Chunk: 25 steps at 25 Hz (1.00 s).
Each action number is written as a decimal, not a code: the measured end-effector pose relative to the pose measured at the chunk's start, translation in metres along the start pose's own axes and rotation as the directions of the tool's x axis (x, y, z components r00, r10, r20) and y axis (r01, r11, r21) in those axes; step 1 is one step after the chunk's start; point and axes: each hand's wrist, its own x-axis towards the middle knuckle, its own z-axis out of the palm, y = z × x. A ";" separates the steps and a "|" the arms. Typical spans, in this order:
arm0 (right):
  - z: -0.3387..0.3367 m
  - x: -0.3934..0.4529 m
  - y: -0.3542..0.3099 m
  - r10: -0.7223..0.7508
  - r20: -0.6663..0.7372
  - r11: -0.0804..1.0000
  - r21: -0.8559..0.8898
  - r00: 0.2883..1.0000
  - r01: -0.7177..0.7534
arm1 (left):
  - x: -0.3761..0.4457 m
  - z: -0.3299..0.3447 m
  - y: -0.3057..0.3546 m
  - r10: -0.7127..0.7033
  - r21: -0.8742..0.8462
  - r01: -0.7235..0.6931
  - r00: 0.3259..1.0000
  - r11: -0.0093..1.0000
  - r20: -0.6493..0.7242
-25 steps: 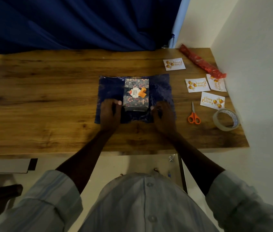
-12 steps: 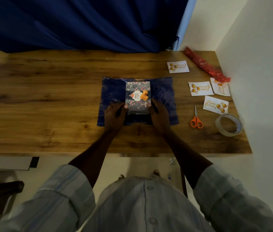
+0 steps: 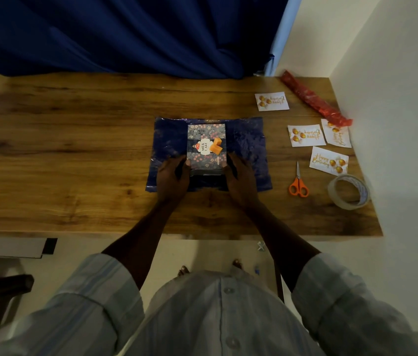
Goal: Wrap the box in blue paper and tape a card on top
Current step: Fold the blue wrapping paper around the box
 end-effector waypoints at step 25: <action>0.015 -0.009 0.010 -0.391 -0.061 0.833 -0.448 0.918 0.325 | 0.004 -0.008 0.006 -0.313 0.146 0.364 0.906 0.920 -0.284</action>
